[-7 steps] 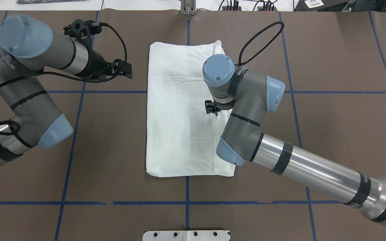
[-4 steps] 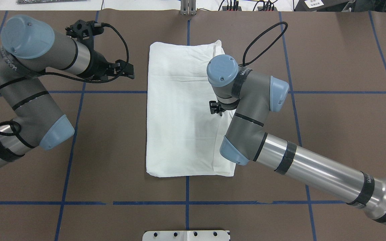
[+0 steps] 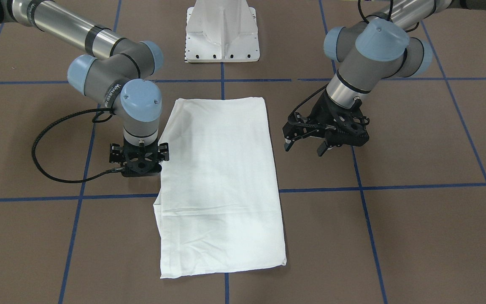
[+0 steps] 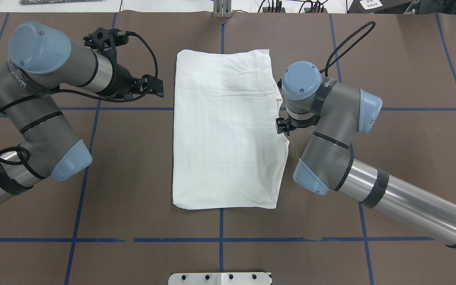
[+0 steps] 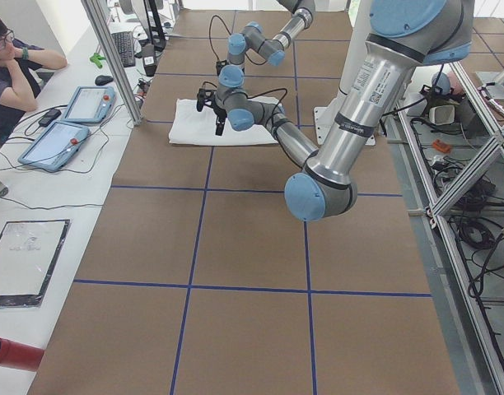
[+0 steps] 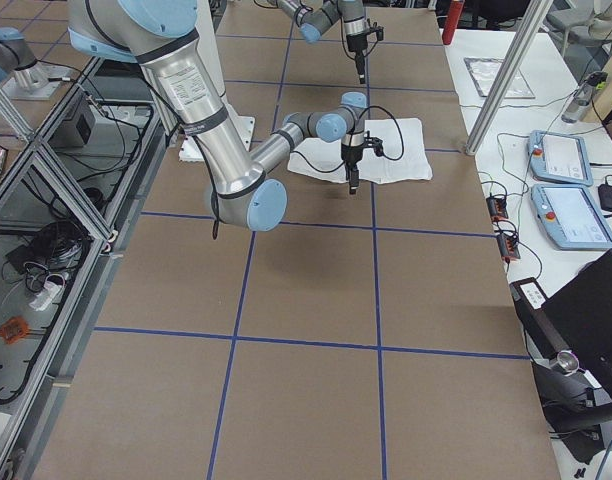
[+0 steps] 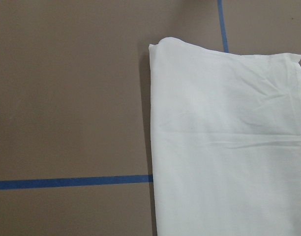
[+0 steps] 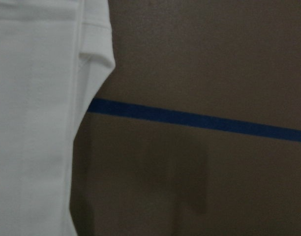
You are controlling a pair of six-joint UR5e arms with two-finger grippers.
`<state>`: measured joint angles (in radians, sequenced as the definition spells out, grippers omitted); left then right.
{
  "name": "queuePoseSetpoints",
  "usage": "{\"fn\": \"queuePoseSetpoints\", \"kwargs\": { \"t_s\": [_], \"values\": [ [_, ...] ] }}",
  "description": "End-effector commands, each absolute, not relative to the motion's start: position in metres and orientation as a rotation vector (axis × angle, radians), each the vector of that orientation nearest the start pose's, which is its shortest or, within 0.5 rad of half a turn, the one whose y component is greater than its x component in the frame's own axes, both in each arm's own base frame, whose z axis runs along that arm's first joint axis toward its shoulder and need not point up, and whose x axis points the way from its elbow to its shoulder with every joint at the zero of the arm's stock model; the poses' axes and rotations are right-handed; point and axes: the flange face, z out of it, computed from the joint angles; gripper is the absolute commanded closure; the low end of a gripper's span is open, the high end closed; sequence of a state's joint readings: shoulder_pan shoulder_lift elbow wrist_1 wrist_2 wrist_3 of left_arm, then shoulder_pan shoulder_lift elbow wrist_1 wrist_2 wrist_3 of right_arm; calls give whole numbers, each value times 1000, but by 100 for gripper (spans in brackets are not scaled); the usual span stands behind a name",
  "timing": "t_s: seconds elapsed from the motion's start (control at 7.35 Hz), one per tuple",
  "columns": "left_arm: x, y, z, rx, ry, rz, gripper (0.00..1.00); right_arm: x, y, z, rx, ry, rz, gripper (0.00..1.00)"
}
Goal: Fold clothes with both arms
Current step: 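Move the right gripper to the shirt's side edge near the collar, then lower the left gripper to the shirt's near corner while the right gripper holds position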
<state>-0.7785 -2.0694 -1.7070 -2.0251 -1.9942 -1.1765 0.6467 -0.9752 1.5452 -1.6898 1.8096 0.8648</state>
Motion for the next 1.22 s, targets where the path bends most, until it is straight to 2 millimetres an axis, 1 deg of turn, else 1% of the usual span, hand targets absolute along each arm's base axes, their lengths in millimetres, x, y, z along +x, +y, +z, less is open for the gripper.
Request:
{"fn": "queuePoseSetpoints", "kwargs": {
  "t_s": [0.0, 0.27, 0.41, 0.54, 0.68, 0.82, 0.95, 1.09],
  "values": [
    [398, -516, 255, 269, 1106, -113, 0, -463, -499, 333, 124, -548, -130, 0],
    [398, -516, 256, 268, 1105, -113, 0, -450, -486, 305, 124, -629, -139, 0],
    [400, -514, 258, 249, 1102, -121, 0, -434, -472, 302, 133, -658, -142, 0],
    [415, -499, 263, 185, 1109, -159, 0, -419, -455, 296, 116, -709, -152, 0],
    [440, -469, 270, 82, 1115, -231, 0, -409, -445, 284, 114, -743, -110, 0],
    [460, -437, 271, 2, 1121, -263, 0, -403, -440, 273, 121, -765, -88, 0],
    [479, -410, 270, -79, 1121, -301, 0, -398, -436, 268, 112, -779, -44, 0],
    [506, -372, 266, -138, 1081, -367, 0, -396, -433, 266, 112, -786, -38, 0]
  ]
}}
